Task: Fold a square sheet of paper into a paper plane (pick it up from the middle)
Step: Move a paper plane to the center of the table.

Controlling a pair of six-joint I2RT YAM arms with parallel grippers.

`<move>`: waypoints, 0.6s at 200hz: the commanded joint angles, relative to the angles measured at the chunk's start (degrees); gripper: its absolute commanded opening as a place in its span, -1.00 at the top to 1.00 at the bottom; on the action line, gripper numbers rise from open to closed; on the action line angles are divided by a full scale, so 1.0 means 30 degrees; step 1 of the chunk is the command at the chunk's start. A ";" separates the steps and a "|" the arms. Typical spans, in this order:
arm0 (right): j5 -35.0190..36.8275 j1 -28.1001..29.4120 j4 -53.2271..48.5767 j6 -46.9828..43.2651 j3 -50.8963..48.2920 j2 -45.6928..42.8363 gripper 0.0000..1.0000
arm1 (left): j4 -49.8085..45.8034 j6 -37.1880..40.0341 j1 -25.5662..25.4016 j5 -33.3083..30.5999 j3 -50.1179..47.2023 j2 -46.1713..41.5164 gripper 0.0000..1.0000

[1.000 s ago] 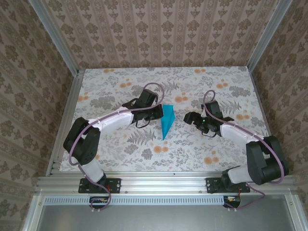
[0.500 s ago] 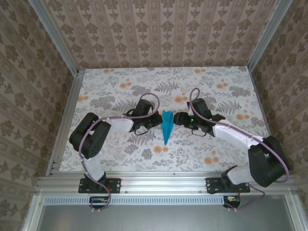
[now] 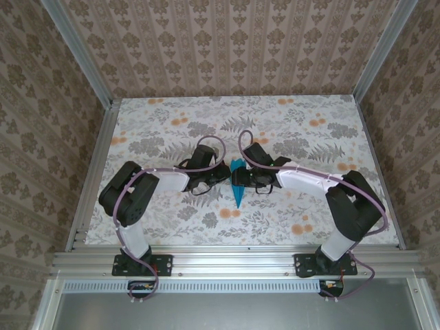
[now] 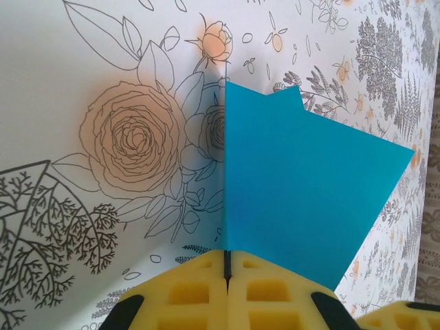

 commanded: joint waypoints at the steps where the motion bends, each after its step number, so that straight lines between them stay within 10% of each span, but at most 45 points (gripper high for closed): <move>1: 0.0788 0.0334 -0.0978 -0.0106 0.0523 0.0487 -0.12 | 0.0503 -0.0178 0.0126 0.0367 -0.0211 -0.0209 1.00; 120: 0.0435 0.0823 -0.0576 0.0055 0.1199 0.2158 0.09 | 0.0167 -0.0086 0.0126 0.0346 -0.0092 0.0025 1.00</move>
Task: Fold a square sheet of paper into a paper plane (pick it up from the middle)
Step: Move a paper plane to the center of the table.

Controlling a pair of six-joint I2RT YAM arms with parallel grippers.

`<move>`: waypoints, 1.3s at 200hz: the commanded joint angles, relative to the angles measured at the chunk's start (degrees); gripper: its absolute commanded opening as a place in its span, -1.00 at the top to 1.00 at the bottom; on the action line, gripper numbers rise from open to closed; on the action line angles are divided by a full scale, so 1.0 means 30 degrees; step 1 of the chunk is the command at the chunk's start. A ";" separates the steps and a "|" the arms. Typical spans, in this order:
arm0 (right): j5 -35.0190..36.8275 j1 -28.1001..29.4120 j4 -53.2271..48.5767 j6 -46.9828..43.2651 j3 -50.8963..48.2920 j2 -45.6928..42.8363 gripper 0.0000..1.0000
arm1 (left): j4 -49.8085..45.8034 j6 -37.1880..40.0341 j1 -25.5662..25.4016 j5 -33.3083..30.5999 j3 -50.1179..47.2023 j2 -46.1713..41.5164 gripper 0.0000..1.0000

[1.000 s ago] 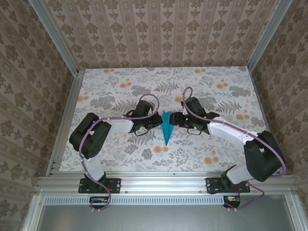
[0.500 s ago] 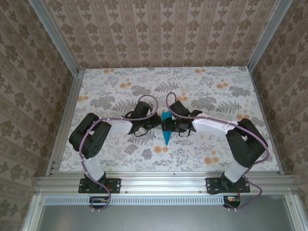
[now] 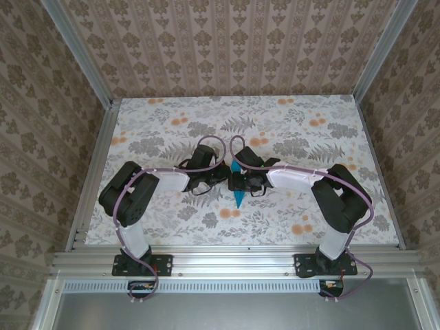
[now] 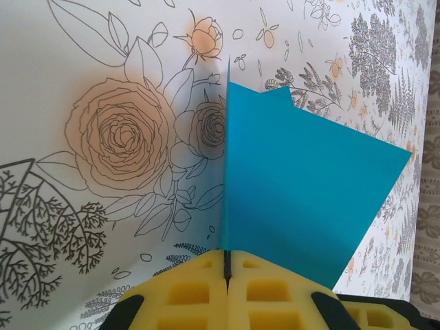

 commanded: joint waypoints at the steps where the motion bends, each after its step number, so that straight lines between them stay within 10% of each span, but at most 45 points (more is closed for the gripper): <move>1: 0.0312 0.0072 -0.0353 0.0083 0.0425 0.0154 0.10 | 0.0042 -0.0073 0.0126 0.0145 -0.0100 0.0025 1.00; 74: 0.1529 0.0069 -0.0827 0.0897 0.0315 0.0003 0.61 | -0.0053 -0.0002 0.0214 0.0006 -0.0419 0.0171 1.00; 260: 0.4673 0.1561 -0.5738 0.1471 0.3951 0.3103 0.51 | -0.0331 0.0420 0.0797 0.0054 -0.1303 0.0151 0.63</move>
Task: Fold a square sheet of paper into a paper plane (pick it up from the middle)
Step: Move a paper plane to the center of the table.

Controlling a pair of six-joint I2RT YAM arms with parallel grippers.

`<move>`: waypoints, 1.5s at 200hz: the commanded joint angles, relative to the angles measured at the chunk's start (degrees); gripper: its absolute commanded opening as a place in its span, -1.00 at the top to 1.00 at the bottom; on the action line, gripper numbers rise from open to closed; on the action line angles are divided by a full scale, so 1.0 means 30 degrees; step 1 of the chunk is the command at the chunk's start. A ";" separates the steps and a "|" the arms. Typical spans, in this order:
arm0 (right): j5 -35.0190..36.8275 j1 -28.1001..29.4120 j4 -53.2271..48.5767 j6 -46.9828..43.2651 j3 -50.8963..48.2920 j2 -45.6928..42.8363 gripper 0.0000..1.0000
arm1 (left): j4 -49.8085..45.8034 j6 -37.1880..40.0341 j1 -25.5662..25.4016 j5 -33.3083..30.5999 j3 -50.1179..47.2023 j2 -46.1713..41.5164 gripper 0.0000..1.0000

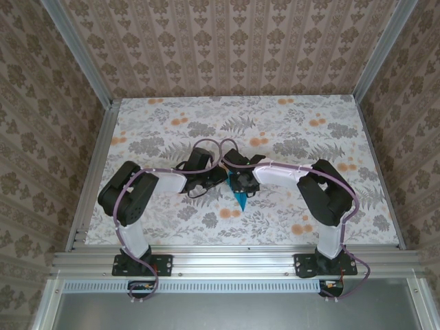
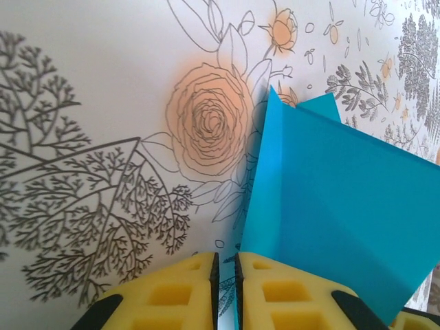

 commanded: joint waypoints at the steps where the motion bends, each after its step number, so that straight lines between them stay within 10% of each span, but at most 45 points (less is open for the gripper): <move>1: 0.0667 0.0252 -0.1215 0.0282 0.0784 0.0604 0.50 | -0.0120 0.0392 0.0208 0.0134 -0.0395 0.0132 0.63; 185: 0.2292 0.0397 -0.3091 -0.0625 0.2857 0.0285 0.76 | -0.4512 0.2235 0.3404 -0.1912 -0.2537 -0.5038 0.03; 300: 0.1812 -0.5383 -0.2890 -0.4652 1.0134 0.4821 0.75 | -1.1766 0.4908 0.4310 -0.7513 -0.1407 -1.0399 -0.69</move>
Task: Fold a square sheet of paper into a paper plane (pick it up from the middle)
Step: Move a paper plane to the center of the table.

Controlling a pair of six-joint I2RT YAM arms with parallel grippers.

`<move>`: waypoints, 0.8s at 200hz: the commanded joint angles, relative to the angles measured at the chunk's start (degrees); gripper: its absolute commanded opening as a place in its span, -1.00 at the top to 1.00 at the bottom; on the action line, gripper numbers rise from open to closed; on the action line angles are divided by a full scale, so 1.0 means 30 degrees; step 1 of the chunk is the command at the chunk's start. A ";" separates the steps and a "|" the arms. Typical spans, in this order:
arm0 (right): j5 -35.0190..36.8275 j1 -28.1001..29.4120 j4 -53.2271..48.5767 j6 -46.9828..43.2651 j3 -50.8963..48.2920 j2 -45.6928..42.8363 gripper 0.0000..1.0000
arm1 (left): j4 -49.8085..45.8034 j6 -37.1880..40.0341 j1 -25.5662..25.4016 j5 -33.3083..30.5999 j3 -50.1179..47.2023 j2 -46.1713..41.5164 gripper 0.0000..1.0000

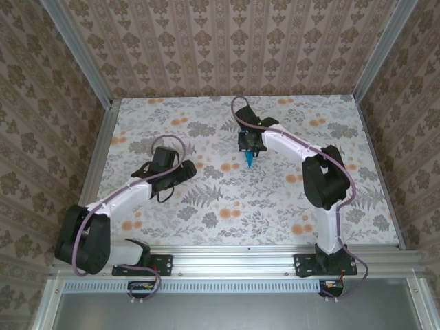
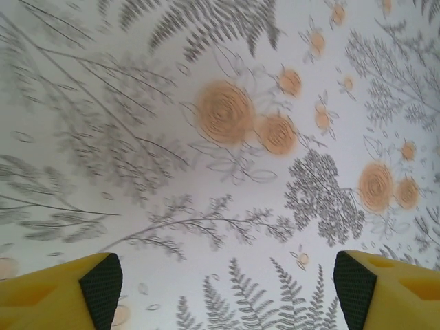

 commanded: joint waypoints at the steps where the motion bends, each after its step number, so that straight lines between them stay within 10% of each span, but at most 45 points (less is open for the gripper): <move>1: 0.0241 -0.0466 -0.0629 -0.0985 0.1434 0.1631 0.75 | -0.1883 0.0911 0.0216 -0.1313 0.0566 -0.0705 -0.69; 160: 0.0038 -0.0874 -0.1811 -0.0893 0.3929 0.5512 0.49 | -0.1768 0.0642 0.0243 -0.1016 0.0418 -0.0393 -0.73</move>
